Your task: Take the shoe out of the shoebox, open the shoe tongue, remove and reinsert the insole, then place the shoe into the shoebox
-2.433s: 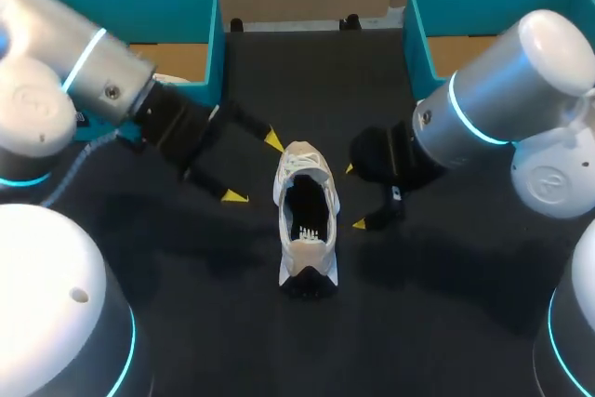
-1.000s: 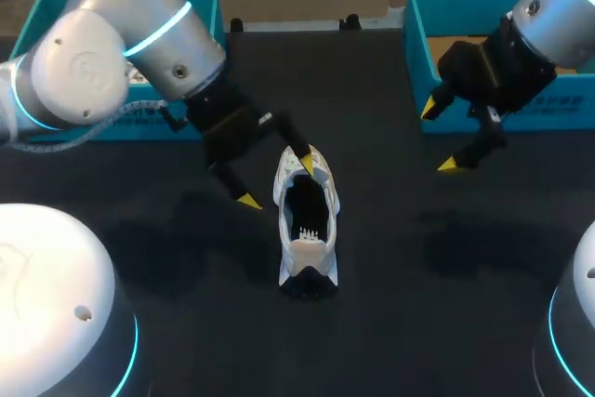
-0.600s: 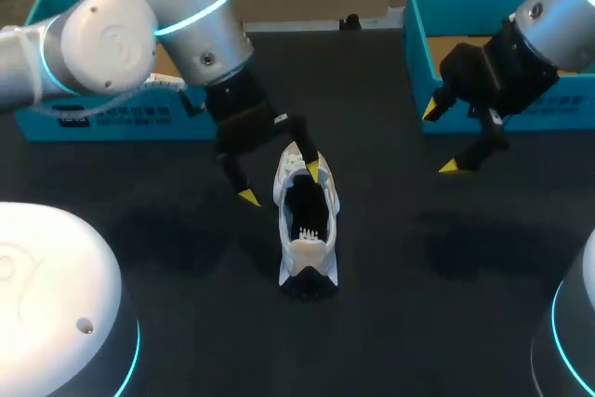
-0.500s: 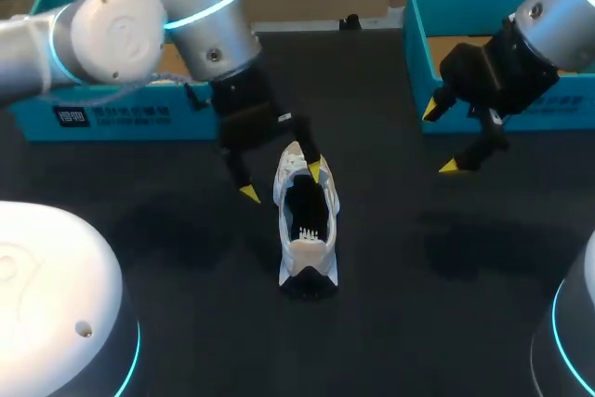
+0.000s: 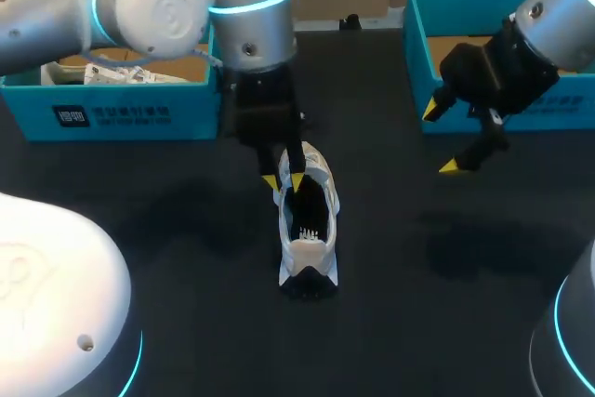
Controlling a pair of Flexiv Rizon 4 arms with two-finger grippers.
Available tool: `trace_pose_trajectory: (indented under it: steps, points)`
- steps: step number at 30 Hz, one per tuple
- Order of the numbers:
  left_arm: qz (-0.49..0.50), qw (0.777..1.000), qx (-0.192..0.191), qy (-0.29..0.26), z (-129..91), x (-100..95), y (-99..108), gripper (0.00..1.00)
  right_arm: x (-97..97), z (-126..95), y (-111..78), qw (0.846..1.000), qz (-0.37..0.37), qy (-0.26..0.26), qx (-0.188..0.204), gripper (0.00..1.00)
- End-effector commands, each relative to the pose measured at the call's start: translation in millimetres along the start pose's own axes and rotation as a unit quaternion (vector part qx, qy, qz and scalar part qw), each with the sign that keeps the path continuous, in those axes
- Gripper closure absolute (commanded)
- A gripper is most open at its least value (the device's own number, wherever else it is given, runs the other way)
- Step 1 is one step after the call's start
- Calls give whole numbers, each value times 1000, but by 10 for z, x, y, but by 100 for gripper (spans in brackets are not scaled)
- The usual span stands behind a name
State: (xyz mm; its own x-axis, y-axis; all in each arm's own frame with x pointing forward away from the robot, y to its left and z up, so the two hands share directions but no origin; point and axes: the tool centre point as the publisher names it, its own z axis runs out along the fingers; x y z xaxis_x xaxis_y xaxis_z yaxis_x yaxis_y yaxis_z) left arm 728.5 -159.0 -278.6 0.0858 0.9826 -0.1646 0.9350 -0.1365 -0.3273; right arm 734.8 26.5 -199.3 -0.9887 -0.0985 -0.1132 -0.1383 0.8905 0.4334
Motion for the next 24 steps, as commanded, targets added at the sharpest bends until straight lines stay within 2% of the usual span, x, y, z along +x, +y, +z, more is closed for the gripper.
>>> trace_pose_trajectory:
  steps: [1, 11, 16, 24]
  points:
    - [-4, 999, -4, 36, 110, -44, 13, 100, 1, 14, -1, 1000, 0, -1, 1, 0]
    - [7, 999, -10, 47, 377, -45, 60, 100, 1, 14, -1, 1000, 0, -1, 1, 0]
    - [4, 999, -32, 36, 509, -100, 151, 100, 1, 14, -1, 1000, 0, -1, 1, 0]
    - [-24, 997, -64, 47, 739, -141, 222, 100, 1, 14, -1, 1000, 0, -1, 1, 0]
